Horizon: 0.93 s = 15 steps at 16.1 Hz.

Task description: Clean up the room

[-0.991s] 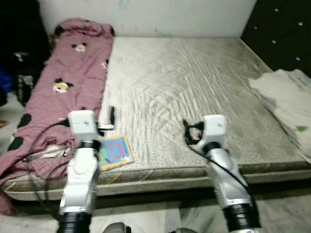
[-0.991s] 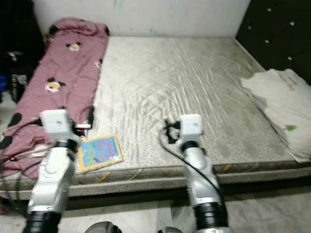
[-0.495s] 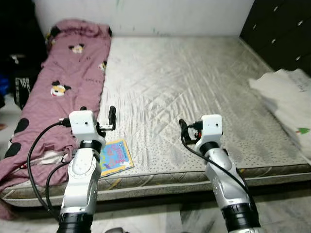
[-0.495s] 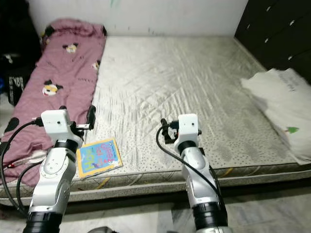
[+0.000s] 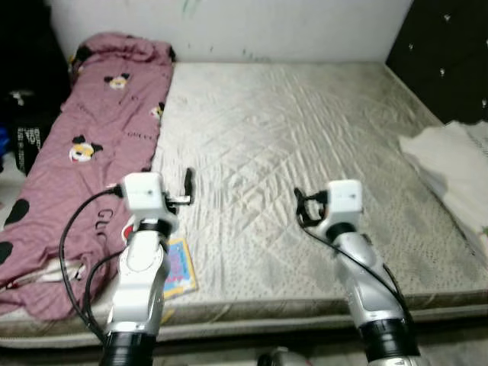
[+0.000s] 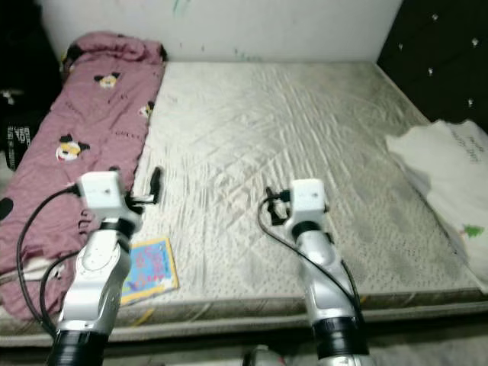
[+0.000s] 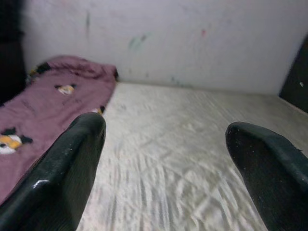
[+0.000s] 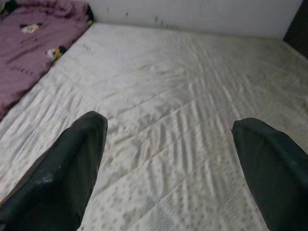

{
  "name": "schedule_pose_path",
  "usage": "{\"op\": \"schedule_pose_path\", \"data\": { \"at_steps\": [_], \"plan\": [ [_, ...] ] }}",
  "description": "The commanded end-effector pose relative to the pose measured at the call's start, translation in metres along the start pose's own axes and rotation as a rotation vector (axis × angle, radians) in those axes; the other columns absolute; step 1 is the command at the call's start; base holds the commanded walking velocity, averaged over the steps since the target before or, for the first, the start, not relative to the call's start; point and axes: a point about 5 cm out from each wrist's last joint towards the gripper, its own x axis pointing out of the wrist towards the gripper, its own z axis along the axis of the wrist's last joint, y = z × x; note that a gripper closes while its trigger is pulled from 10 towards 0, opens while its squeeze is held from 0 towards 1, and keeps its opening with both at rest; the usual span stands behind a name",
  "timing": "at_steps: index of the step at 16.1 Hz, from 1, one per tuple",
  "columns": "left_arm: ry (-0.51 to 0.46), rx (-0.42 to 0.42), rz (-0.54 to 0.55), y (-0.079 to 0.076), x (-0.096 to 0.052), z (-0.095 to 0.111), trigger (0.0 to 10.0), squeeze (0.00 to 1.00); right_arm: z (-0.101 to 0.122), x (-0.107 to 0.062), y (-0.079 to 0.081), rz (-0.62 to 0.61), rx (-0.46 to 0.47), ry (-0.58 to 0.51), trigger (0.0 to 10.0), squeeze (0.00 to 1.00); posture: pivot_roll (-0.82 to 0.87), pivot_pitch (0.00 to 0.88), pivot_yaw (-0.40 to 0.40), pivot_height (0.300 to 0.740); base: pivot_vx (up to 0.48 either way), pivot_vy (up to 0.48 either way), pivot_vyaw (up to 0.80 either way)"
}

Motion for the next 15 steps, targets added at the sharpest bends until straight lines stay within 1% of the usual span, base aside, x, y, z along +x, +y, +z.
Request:
{"op": "schedule_pose_path", "data": {
  "at_steps": [1, 2, 4, 7, 15],
  "plan": [
    [0.017, 0.006, 0.048, 0.0120, -0.0023, -0.0022, 10.0, 0.00, 0.0030, 0.0012, 0.0093, 0.025, 0.017, -0.013, 10.0, 0.00, 0.02, 0.000, -0.013, 0.740, 0.000, 0.000, 0.00],
    [0.018, 0.001, 0.055, 0.0131, -0.0024, -0.0023, 10.0, 0.00, 0.0031, 0.0012, 0.0092, 0.024, 0.018, -0.013, 10.0, 0.00, 0.02, 0.000, -0.013, 0.740, 0.000, 0.000, 0.00],
    [0.026, 0.000, 0.053, 0.0127, -0.0022, -0.0038, 10.0, 0.00, 0.0015, 0.0014, 0.0090, 0.026, 0.021, -0.005, 10.0, 0.00, 0.02, 0.000, -0.014, 0.740, 0.000, 0.424, 0.00],
    [0.034, -0.011, 0.050, 0.0116, -0.0021, -0.0049, 10.0, 0.00, 0.0008, 0.0017, 0.0077, 0.020, 0.026, -0.004, 10.0, 0.00, 0.02, 0.000, -0.015, 0.740, 0.000, 0.480, -0.80],
    [0.036, -0.020, 0.047, 0.0112, -0.0018, -0.0052, 10.0, 0.00, 0.0006, 0.0018, 0.0079, 0.021, 0.027, -0.003, 10.0, 0.00, 0.02, 0.000, -0.015, 0.740, 0.000, 0.480, 0.00]
  ]
}}
